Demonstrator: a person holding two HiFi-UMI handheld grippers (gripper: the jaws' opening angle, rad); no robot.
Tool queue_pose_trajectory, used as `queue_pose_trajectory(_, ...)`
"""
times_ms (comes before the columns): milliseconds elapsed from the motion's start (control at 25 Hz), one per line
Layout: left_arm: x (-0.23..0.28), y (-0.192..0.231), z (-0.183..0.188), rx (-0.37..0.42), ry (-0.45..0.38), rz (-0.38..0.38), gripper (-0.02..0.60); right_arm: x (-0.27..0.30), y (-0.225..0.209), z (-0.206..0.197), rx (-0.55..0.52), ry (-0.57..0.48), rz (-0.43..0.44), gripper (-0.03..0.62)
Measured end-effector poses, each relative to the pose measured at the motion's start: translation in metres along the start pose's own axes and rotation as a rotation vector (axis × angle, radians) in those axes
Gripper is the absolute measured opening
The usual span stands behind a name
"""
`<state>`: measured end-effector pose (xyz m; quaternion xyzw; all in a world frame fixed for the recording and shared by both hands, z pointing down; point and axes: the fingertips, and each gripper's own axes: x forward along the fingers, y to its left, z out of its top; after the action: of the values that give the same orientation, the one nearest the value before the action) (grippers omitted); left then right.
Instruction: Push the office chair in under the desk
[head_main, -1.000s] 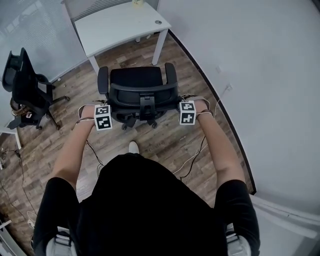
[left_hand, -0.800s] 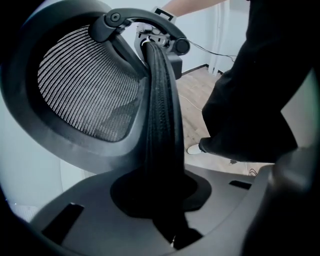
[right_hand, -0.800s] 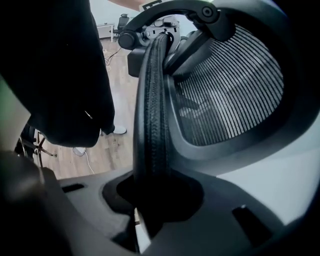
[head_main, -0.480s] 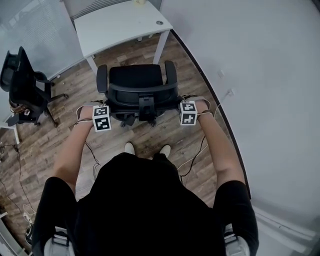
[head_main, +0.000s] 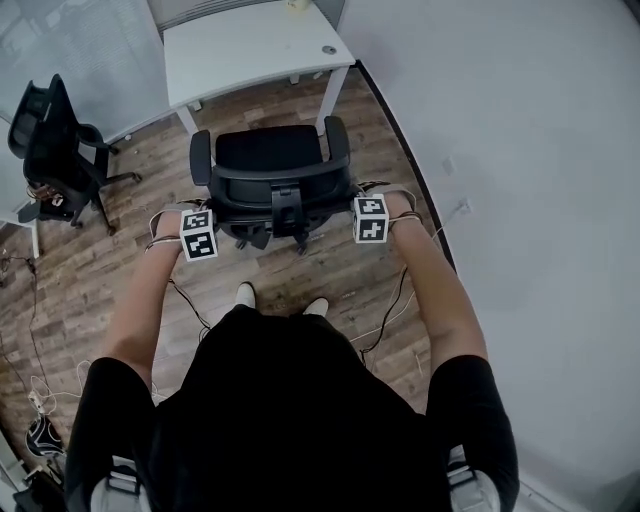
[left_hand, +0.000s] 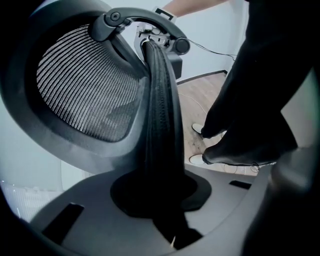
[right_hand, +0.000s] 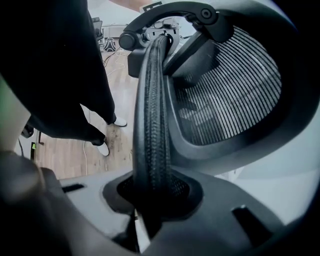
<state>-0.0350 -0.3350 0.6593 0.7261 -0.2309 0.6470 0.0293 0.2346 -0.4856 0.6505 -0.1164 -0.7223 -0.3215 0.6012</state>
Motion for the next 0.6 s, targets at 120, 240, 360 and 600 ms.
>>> queue_pose_trajectory(120, -0.001, -0.004, 0.002, -0.013, 0.001, 0.009, 0.06, -0.001, -0.002, -0.001, -0.02, -0.009, -0.005, 0.072)
queue_pose_trajectory(240, 0.005, 0.007, 0.012, -0.017, 0.005, 0.009, 0.06, 0.002, -0.01, -0.014, -0.029, -0.022, -0.016, 0.071)
queue_pose_trajectory(360, 0.008, 0.015, 0.014, -0.024, 0.009, 0.009, 0.06, 0.005, -0.018, -0.02, -0.037, -0.028, -0.024, 0.066)
queue_pose_trajectory(600, 0.007, 0.017, 0.018, -0.076, 0.012, 0.017, 0.064, 0.005, -0.027, -0.024, -0.075, -0.035, -0.06, 0.057)
